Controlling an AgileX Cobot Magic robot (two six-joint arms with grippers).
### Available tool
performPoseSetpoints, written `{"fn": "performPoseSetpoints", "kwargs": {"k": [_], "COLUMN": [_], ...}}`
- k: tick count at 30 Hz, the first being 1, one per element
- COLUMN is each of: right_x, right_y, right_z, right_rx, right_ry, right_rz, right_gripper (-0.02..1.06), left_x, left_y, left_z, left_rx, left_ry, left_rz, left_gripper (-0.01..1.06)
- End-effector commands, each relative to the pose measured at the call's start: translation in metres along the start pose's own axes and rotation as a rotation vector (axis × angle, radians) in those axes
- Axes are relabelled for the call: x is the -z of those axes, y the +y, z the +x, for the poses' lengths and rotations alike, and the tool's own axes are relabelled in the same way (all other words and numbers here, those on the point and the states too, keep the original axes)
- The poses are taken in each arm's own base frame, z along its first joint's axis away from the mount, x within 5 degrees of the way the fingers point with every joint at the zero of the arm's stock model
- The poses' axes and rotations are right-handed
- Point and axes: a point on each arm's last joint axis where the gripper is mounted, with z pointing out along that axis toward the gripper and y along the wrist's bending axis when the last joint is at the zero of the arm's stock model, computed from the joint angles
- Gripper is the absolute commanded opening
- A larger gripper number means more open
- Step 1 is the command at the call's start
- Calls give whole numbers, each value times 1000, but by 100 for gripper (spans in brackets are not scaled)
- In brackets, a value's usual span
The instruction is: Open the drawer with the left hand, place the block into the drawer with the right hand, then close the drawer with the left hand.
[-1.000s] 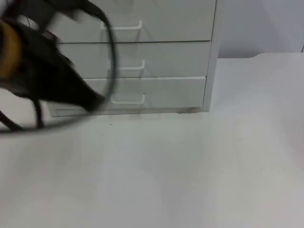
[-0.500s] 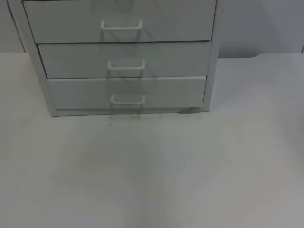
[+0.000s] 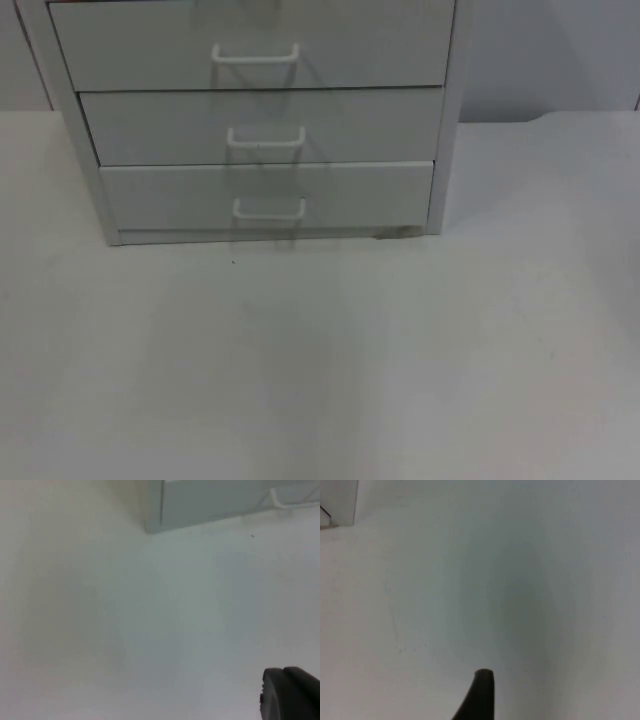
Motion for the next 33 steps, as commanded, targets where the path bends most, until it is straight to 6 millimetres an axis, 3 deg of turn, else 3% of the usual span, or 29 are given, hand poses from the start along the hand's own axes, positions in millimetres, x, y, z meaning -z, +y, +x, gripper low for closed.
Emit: {"fn": "performPoseSetpoints", "kwargs": {"k": [1, 7, 12, 22, 25, 33], "right_x": [0, 0, 0, 2, 9, 72], "right_y": [1, 1, 0, 3, 9, 19], "right_z": [2, 2, 2, 2, 1, 8], "right_rx": [4, 4, 9, 26, 60, 182], "right_ry": [-1, 1, 2, -8, -47, -323], "right_rz": [-5, -4, -4, -37, -99, -238], "right_gripper": [78, 78, 78, 78, 78, 78], "left_x": [3, 19, 46, 60, 69, 111], "left_y": [-1, 1, 13, 11, 7, -7], "left_z": [-1, 0, 3, 6, 9, 31], "left_rx": [-5, -10, 45, 74, 40, -49], "left_ry": [-24, -93, -197, -264, -302, -444], "left_rz": [15, -6, -142, -113, -75, 61], "left_gripper": [0, 0, 0, 0, 0, 0]}}
